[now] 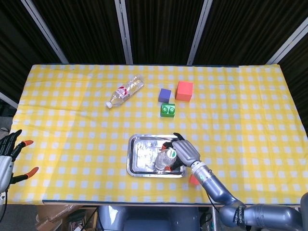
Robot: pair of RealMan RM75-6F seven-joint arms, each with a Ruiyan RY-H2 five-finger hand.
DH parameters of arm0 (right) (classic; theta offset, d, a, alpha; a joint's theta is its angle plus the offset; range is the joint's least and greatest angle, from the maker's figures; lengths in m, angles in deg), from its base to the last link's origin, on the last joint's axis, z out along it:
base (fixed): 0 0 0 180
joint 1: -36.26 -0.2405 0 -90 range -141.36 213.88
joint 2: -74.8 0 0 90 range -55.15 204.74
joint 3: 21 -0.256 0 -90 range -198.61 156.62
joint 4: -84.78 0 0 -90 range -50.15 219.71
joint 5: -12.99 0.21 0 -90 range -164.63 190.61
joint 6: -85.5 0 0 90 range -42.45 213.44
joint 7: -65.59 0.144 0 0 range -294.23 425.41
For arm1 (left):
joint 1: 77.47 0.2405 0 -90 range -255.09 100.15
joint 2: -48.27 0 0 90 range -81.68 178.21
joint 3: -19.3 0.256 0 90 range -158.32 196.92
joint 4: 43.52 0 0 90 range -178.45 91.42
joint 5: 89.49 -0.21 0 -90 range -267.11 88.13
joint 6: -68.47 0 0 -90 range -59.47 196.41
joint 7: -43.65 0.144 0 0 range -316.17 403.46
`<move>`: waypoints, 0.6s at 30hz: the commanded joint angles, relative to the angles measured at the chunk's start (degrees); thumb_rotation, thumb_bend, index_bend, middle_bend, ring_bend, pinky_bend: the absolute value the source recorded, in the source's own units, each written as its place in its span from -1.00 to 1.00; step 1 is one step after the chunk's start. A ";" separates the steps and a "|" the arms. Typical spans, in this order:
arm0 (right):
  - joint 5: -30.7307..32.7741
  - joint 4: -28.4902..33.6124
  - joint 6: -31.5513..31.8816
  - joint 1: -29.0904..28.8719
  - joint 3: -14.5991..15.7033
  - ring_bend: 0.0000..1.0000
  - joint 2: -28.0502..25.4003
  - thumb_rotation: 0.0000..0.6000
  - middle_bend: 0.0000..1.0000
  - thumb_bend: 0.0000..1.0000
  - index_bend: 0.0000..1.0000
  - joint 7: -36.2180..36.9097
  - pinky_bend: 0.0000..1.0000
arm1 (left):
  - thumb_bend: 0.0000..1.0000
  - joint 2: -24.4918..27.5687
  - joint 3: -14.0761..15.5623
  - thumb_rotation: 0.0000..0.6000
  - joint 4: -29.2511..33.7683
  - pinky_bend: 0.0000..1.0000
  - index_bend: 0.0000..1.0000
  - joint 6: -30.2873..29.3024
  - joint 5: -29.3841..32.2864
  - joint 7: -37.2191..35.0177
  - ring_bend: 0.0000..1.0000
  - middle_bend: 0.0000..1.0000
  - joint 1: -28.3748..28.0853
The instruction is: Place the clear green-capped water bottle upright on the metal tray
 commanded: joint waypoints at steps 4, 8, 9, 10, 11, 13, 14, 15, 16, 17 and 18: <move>0.30 -1.12 -3.06 -0.17 0.32 -0.67 -0.21 1.00 -0.40 -0.77 -0.32 2.71 -1.00 | -0.63 -0.03 -0.05 1.00 -0.06 -1.00 -0.51 0.09 0.15 0.00 -1.00 -0.99 -0.03; -0.35 -1.83 -3.00 0.05 0.14 -0.69 0.53 1.00 -0.46 -0.77 -0.33 3.77 -1.00 | -0.63 0.03 -0.06 1.00 -0.04 -1.00 -0.51 -0.06 0.07 -0.15 -1.00 -0.99 0.01; -0.67 -1.95 -2.80 0.16 0.07 -0.70 0.70 1.00 -0.48 -0.77 -0.35 4.01 -1.00 | -0.63 0.05 -0.05 1.00 -0.05 -1.00 -0.51 -0.06 0.08 -0.21 -1.00 -0.99 0.01; -0.99 -2.06 -2.57 0.30 0.00 -0.72 0.87 1.00 -0.51 -0.77 -0.38 4.32 -1.00 | -0.63 0.06 -0.05 1.00 -0.07 -1.00 -0.51 -0.01 0.09 -0.25 -1.00 -0.99 0.00; -1.26 -2.14 -2.41 0.43 -0.03 -0.74 1.00 1.00 -0.56 -0.78 -0.42 4.60 -1.00 | -0.63 0.06 -0.03 1.00 -0.08 -1.00 -0.51 0.05 0.09 -0.26 -1.00 -0.99 -0.02; -1.74 -2.11 -2.35 0.62 0.05 -0.77 1.00 1.00 -0.65 -0.79 -0.54 4.92 -1.00 | -0.63 0.05 0.02 1.00 -0.10 -1.00 -0.51 0.10 0.01 -0.26 -1.00 -0.99 -0.05; -1.86 -2.10 -2.47 0.65 0.16 -0.79 0.86 1.00 -0.69 -0.79 -0.60 4.92 -1.00 | -0.63 0.05 0.05 1.00 -0.11 -1.00 -0.51 0.10 -0.04 -0.23 -1.00 -0.99 -0.06; -1.86 -2.08 -2.91 0.55 0.37 -0.80 0.53 1.00 -0.71 -0.80 -0.64 4.70 -1.00 | -0.63 0.03 0.05 1.00 -0.11 -1.00 -0.51 0.09 -0.09 -0.19 -1.00 -0.99 -0.07; -1.81 -2.04 -3.20 0.46 0.50 -0.81 0.25 1.00 -0.74 -0.80 -0.69 4.49 -1.00 | -0.63 0.01 0.05 1.00 -0.11 -1.00 -0.51 0.09 -0.09 -0.18 -1.00 -0.99 -0.07; -1.73 -2.00 -3.50 0.33 0.71 -0.81 -0.22 1.00 -0.76 -0.80 -0.70 3.97 -1.00 | -0.63 0.02 0.06 1.00 -0.08 -1.00 -0.51 0.09 -0.07 -0.18 -1.00 -0.98 -0.06; -1.71 -2.01 -3.67 0.20 0.96 -0.82 -0.71 1.00 -0.78 -0.81 -0.72 3.20 -1.00 | -0.63 0.03 0.07 1.00 -0.07 -1.00 -0.51 0.06 -0.09 -0.19 -1.00 -0.98 -0.05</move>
